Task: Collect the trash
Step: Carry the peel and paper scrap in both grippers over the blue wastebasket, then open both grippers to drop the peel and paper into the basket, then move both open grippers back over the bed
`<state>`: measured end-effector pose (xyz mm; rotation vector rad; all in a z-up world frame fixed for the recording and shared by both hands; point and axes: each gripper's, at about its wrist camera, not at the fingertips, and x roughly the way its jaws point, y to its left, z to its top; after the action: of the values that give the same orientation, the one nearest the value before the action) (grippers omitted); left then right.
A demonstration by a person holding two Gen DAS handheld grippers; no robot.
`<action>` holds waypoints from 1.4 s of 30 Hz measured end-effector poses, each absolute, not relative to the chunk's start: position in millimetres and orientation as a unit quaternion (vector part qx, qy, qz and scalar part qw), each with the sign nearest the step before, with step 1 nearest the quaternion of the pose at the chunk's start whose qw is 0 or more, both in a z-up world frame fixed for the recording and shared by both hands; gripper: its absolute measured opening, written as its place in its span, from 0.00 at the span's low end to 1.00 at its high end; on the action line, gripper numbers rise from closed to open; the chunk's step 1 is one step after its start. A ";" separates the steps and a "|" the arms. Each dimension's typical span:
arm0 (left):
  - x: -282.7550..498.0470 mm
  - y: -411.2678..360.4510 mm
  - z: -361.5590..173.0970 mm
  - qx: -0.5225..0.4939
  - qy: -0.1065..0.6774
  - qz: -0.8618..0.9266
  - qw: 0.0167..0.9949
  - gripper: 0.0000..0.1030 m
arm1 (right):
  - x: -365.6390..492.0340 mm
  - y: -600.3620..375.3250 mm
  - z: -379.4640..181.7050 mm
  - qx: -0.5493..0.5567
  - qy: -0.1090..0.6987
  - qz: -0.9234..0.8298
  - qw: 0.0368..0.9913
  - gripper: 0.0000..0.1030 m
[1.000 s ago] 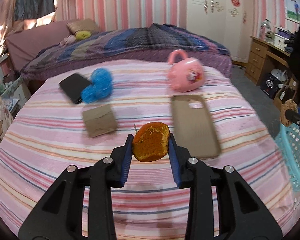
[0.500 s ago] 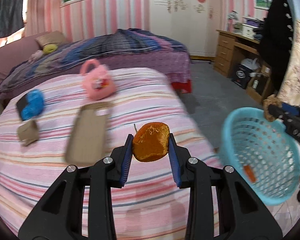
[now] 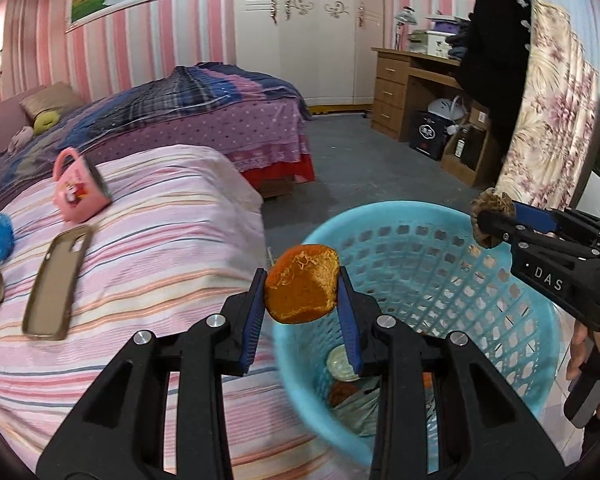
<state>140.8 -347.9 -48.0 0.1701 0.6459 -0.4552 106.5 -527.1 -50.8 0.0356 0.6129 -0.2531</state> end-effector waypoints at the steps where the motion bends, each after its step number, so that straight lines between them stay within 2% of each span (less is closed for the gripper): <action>1: 141.9 -352.6 -48.5 0.086 0.316 -0.225 0.918 0.34 | 106.2 -528.0 -51.1 0.017 0.301 -0.125 0.945 0.36; 2: 142.6 -355.8 -48.5 0.088 0.317 -0.228 0.916 0.34 | 105.2 -529.5 -51.9 0.016 0.301 -0.126 0.945 0.36; 4: 142.0 -359.1 -47.4 0.092 0.316 -0.229 0.916 0.50 | 103.8 -531.4 -52.8 0.015 0.301 -0.127 0.945 0.36; 5: 141.6 -359.7 -46.8 0.092 0.314 -0.228 0.917 0.65 | 104.5 -531.0 -52.5 0.014 0.301 -0.127 0.945 0.36; 6: 140.9 -358.6 -45.0 0.091 0.309 -0.226 0.919 0.70 | 104.4 -531.5 -52.5 0.014 0.301 -0.127 0.945 0.36; 15: 146.8 -326.3 -35.9 0.089 0.288 -0.190 0.935 0.89 | 105.9 -528.5 -52.2 0.010 0.300 -0.126 0.945 0.36; 20: 154.9 -298.9 -32.0 0.075 0.286 -0.161 0.941 0.92 | 105.2 -521.2 -47.6 0.009 0.295 -0.124 0.947 0.39; 22: 156.0 -291.2 -29.5 0.076 0.282 -0.151 0.944 0.93 | 105.0 -519.7 -45.8 0.010 0.291 -0.129 0.948 0.46; 26: 156.9 -276.0 -24.4 0.073 0.276 -0.139 0.948 0.94 | 108.7 -514.8 -43.4 0.013 0.287 -0.141 0.947 0.69; 30: 157.4 -259.3 -18.5 0.070 0.272 -0.129 0.951 0.94 | 118.1 -504.0 -37.1 0.016 0.287 -0.150 0.946 0.85; 36: 163.0 -226.9 -11.8 0.059 0.276 -0.106 0.954 0.94 | 129.1 -485.6 -30.7 0.016 0.284 -0.144 0.948 0.93; 42: 175.7 -178.5 -7.2 0.047 0.281 -0.068 0.956 0.95 | 146.3 -448.8 -26.7 -0.007 0.286 -0.118 0.951 0.94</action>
<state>175.7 -178.5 -7.2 0.0958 0.5705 -0.1382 146.3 -448.8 -26.7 -0.0146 0.5811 -0.2391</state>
